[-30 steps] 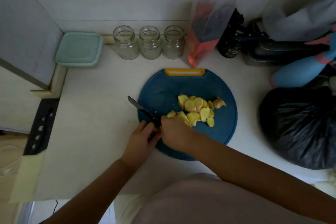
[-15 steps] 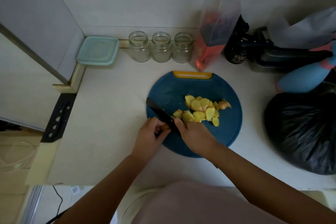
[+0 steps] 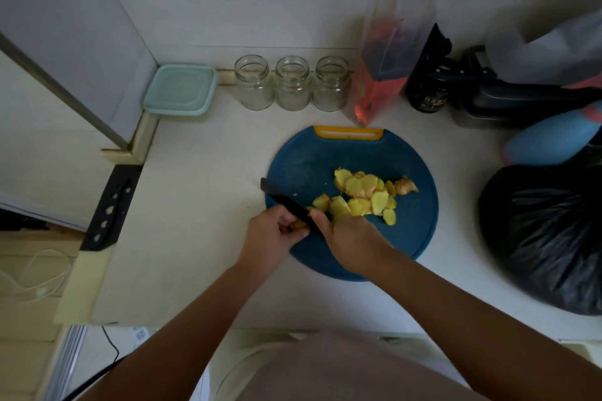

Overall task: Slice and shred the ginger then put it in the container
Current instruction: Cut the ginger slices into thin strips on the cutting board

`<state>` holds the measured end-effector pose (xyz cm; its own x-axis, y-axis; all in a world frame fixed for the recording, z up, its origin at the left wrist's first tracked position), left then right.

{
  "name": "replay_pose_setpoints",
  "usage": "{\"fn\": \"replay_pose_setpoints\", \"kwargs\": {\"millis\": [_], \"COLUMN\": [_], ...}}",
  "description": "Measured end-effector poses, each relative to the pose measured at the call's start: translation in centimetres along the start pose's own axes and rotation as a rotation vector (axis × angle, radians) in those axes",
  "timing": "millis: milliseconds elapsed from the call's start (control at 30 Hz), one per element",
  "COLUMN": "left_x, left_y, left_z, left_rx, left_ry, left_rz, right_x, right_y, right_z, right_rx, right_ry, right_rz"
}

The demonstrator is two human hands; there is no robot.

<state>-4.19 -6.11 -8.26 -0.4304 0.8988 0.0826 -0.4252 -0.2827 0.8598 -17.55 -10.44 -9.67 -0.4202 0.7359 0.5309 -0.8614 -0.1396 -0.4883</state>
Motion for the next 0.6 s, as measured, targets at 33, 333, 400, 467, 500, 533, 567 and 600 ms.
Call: {"fn": "replay_pose_setpoints", "kwargs": {"millis": [33, 333, 400, 467, 500, 533, 567, 600], "left_x": [0.0, 0.1, 0.2, 0.3, 0.3, 0.3, 0.3, 0.4], "left_y": [0.0, 0.2, 0.1, 0.1, 0.2, 0.3, 0.4, 0.5], "left_z": [0.0, -0.3, -0.4, -0.5, -0.4, -0.3, -0.2, -0.2], "left_rx": [-0.003, -0.129, -0.155, -0.194, -0.205, -0.205, -0.201, -0.201], "left_ry": [-0.004, 0.040, 0.033, 0.031, 0.037, 0.045, 0.054, 0.066], "left_rz": [0.013, -0.074, -0.074, -0.080, -0.089, -0.100, -0.108, -0.116], "right_x": [-1.0, 1.1, 0.8, 1.3, 1.4, 1.4, 1.4, 1.2], "right_y": [0.2, 0.2, 0.1, -0.1, -0.5, -0.6, -0.9, -1.1], "right_z": [0.0, 0.4, 0.4, 0.2, 0.1, 0.1, 0.2, 0.3], "right_rx": [0.058, 0.077, 0.072, 0.131, 0.141, 0.153, 0.150, 0.155], "right_ry": [0.048, 0.081, 0.103, 0.057, 0.062, 0.051, 0.053, 0.064], "right_rz": [0.101, -0.073, -0.034, -0.051, -0.031, -0.020, -0.004, 0.000]}}
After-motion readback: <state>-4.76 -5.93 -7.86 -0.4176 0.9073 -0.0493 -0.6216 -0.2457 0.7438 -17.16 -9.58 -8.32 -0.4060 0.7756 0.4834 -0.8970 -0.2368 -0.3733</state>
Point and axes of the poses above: each hand's wrist, its own x-axis away from the middle knuckle, its own z-axis out of the back of the hand, y = z × x, the point moved 10 cm from there along -x, towards the middle knuckle, and after that the axes turned 6 degrees about y, right-handed, at the moved point
